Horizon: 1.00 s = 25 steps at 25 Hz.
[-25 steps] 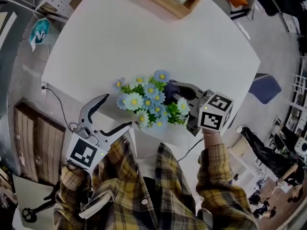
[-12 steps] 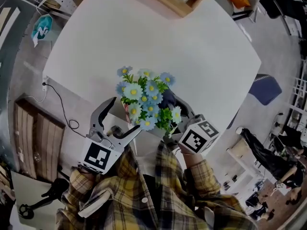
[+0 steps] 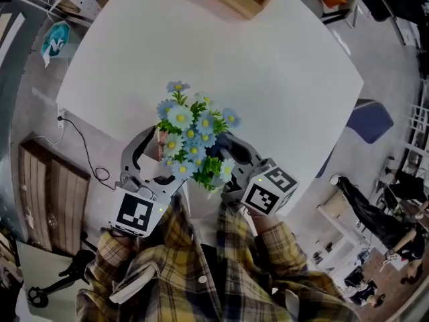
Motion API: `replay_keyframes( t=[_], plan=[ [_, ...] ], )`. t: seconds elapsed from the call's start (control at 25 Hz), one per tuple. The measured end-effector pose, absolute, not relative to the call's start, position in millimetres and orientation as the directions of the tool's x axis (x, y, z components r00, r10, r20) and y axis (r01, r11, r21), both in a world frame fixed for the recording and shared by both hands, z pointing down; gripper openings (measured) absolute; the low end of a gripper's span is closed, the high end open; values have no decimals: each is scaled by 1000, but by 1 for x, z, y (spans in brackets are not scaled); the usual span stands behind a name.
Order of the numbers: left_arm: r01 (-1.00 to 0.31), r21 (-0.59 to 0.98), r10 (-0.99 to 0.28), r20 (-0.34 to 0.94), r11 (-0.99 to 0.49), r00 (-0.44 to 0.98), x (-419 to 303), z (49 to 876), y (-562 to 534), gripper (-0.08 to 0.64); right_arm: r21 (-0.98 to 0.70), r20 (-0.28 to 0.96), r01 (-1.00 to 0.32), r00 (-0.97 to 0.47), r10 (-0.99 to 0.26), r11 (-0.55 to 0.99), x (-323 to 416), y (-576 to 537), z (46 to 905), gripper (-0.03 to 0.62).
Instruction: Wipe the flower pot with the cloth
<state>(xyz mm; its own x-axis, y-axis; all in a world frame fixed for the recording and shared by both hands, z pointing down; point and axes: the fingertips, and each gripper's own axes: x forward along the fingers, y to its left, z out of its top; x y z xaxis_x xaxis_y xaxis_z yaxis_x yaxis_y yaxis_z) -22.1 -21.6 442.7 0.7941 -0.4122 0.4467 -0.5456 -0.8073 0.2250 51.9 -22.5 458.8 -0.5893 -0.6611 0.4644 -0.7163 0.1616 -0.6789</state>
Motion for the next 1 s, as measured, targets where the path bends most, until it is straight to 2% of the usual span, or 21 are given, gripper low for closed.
replay_keyframes(
  t=[0.24, 0.6, 0.8, 1.0],
  plan=[
    [-477, 206, -352, 447, -854, 823, -20, 440, -20, 440, -668, 464, -713, -622, -631, 212, 54, -27, 456, 25],
    [-270, 217, -151, 447, -938, 882, -3, 444, -8, 440, -640, 475, -725, -634, -610, 255, 79, -61, 455, 25],
    [-96, 228, 18, 453, -969, 891, -1, 448, -4, 440, -639, 496, -701, -690, -527, 317, 78, -76, 457, 25],
    [112, 220, 205, 463, -969, 863, 4, 447, -4, 440, -668, 489, -614, -788, -374, 420, 76, -78, 458, 25]
  ],
)
